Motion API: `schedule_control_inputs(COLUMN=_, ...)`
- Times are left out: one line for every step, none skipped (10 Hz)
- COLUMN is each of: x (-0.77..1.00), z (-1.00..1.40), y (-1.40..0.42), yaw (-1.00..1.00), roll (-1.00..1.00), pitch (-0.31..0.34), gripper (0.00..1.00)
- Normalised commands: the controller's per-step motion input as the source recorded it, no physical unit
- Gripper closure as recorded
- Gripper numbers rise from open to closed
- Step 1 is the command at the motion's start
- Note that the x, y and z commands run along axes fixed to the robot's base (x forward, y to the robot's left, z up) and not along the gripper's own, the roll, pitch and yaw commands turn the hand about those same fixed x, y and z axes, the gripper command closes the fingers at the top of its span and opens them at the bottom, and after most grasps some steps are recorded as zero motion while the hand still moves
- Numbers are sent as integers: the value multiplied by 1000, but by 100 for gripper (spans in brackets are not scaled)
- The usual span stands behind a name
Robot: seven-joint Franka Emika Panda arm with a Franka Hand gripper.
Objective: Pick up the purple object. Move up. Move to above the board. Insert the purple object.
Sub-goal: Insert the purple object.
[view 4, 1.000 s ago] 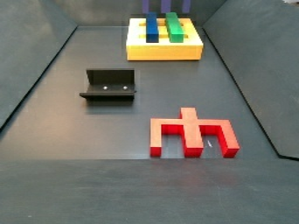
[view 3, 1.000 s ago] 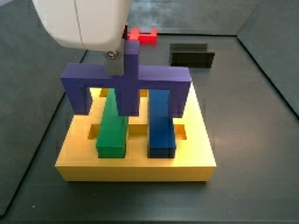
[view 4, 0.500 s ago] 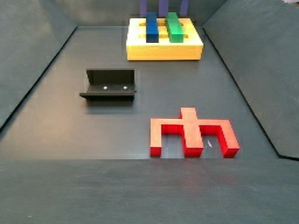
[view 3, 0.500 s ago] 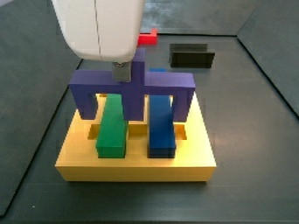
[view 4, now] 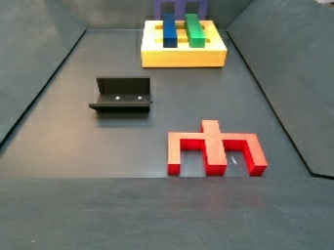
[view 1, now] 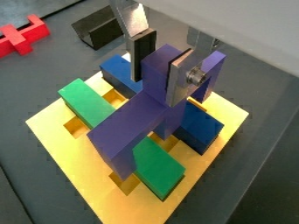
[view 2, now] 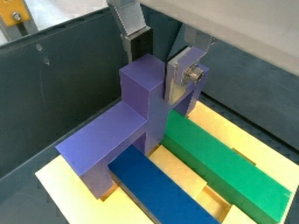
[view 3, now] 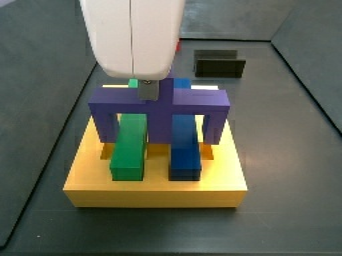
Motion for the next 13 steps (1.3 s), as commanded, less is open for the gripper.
schedule_control_inputs(x=-23, z=-111, y=0, yaw=0, roll=-20, pitch=0, gripper=100)
schedule_control_inputs(x=-77, z=-63, y=0, yaw=0, roll=-6, pitch=0, gripper=100)
schedule_control_inputs(x=-91, z=-80, y=0, yaw=0, roll=0, pitch=0, gripper=100)
schedule_control_inputs(x=-83, z=-37, y=0, yaw=0, roll=0, pitch=0, gripper=100)
schedule_control_inputs(x=0, z=-126, y=-17, yaw=0, roll=-27, pitch=-26, gripper=100)
schedule_control_inputs(x=0, z=-260, y=-14, yaw=11, roll=-10, pitch=-46, gripper=100)
schedule_control_inputs(x=0, z=-317, y=-34, yaw=17, roll=0, pitch=-54, gripper=100)
schedule_control_inputs(x=0, z=-346, y=-83, yaw=0, roll=-14, pitch=-54, gripper=100)
schedule_control_inputs(x=0, z=-354, y=-83, yaw=0, roll=-29, pitch=-54, gripper=100)
schedule_control_inputs(x=23, z=-266, y=-91, yaw=6, roll=-30, pitch=-21, gripper=100)
schedule_control_inputs(x=63, z=-180, y=-60, yaw=26, roll=-19, pitch=0, gripper=100)
schedule_control_inputs(x=26, z=-171, y=-11, yaw=49, roll=0, pitch=0, gripper=100)
schedule_control_inputs(x=0, z=-160, y=0, yaw=49, roll=0, pitch=0, gripper=100)
